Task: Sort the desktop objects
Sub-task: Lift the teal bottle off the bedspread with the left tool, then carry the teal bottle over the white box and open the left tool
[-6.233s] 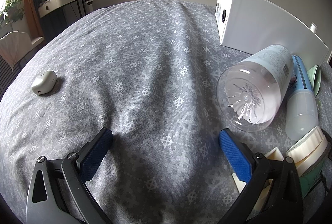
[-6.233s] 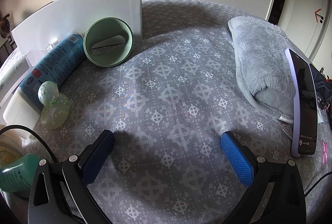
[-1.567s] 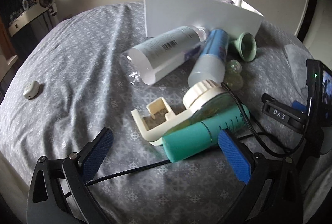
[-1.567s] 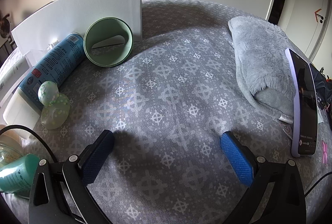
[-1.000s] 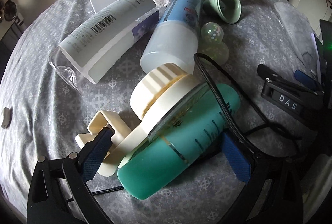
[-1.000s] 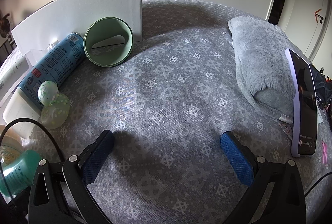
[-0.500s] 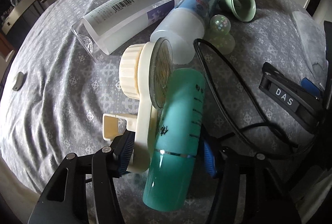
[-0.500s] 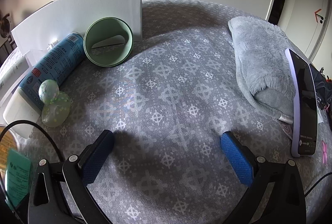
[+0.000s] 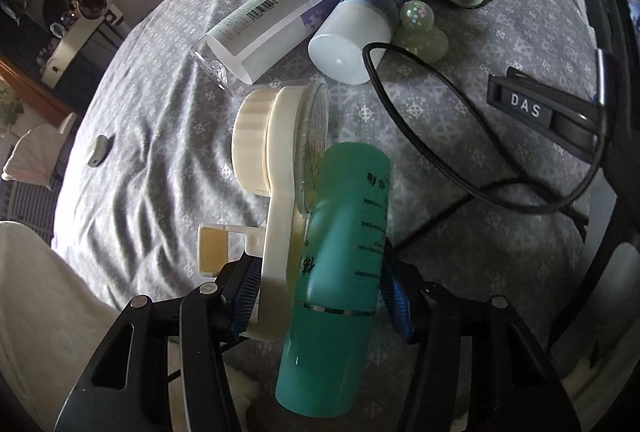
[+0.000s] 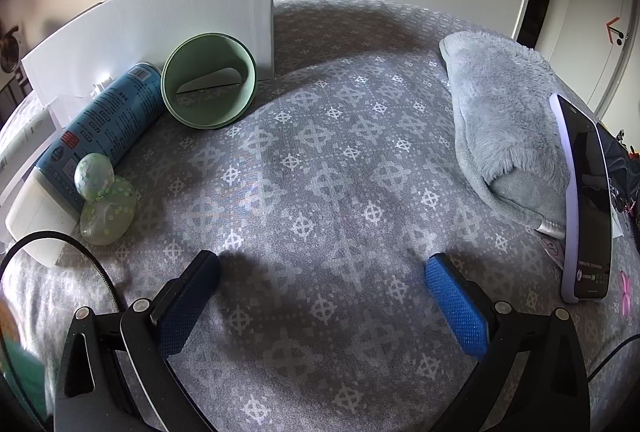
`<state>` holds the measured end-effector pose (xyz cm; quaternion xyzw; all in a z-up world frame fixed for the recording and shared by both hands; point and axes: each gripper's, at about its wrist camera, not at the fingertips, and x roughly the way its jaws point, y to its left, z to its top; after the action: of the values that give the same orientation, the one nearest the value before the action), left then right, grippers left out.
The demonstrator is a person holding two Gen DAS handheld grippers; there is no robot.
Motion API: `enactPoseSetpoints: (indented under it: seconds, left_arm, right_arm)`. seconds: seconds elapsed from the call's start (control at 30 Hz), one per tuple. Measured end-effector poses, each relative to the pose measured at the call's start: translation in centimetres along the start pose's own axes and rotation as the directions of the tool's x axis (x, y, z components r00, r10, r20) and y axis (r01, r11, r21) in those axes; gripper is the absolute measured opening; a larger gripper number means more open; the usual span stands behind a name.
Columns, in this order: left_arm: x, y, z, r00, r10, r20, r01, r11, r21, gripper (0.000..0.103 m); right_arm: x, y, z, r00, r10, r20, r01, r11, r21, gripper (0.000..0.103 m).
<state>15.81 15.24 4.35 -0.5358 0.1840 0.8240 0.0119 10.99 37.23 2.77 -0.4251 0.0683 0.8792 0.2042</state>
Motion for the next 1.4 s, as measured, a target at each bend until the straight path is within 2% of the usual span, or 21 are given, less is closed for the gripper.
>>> enactPoseSetpoints:
  seconds: [0.13,0.27,0.37,0.43,0.6,0.73,0.87,0.97,1.17,1.3,1.4]
  left_arm:
    - [-1.5,-1.4,-1.1,0.999,0.053,0.005,-0.053,0.999,0.013,0.053]
    - [-3.3,-1.1,-2.2,0.997,0.042,0.061,-0.04,0.999,-0.034,0.053]
    - [-4.9,-0.8,-2.8,0.991,0.004,0.131,0.006,0.997,-0.079,0.053]
    - [-5.2,-0.3,-2.0,0.985,0.006,0.17,0.009,0.996,-0.085,0.053]
    - [-5.8,-1.1,-0.9,0.973,0.081,0.216,-0.075,0.997,-0.036,0.053]
    - [-6.8,-1.7,-0.4,0.95,0.142,0.279,-0.143,0.99,-0.015,0.053]
    - [-8.0,-1.9,0.3,0.924,0.17,0.343,-0.173,0.985,-0.021,0.053]
    - [-8.4,-2.5,0.9,0.909,0.208,0.362,-0.222,0.975,-0.002,0.053]
    - [-9.4,-3.2,2.0,0.887,0.251,0.387,-0.275,0.961,0.007,0.053]
    - [-11.4,-3.1,4.5,0.858,0.274,0.434,-0.302,0.953,-0.003,0.053]
    - [-12.9,-2.7,7.7,0.844,0.24,0.48,-0.27,0.963,-0.006,0.053]
  right_arm:
    - [0.0,0.0,0.0,1.0,0.0,0.0,0.0,1.0,0.0,0.103]
    - [0.0,0.0,0.0,1.0,0.0,0.0,0.0,1.0,0.0,0.103]
    - [0.0,0.0,0.0,1.0,0.0,0.0,0.0,1.0,0.0,0.103]
    - [0.0,0.0,0.0,1.0,0.0,0.0,0.0,1.0,0.0,0.103]
    - [0.0,0.0,0.0,1.0,0.0,0.0,0.0,1.0,0.0,0.103]
    - [0.0,0.0,0.0,1.0,0.0,0.0,0.0,1.0,0.0,0.103]
    - [0.0,0.0,0.0,1.0,0.0,0.0,0.0,1.0,0.0,0.103]
    - [0.0,0.0,0.0,1.0,0.0,0.0,0.0,1.0,0.0,0.103]
    - [0.0,0.0,0.0,1.0,0.0,0.0,0.0,1.0,0.0,0.103]
    - [0.0,0.0,0.0,1.0,0.0,0.0,0.0,1.0,0.0,0.103]
    - [0.0,0.0,0.0,1.0,0.0,0.0,0.0,1.0,0.0,0.103]
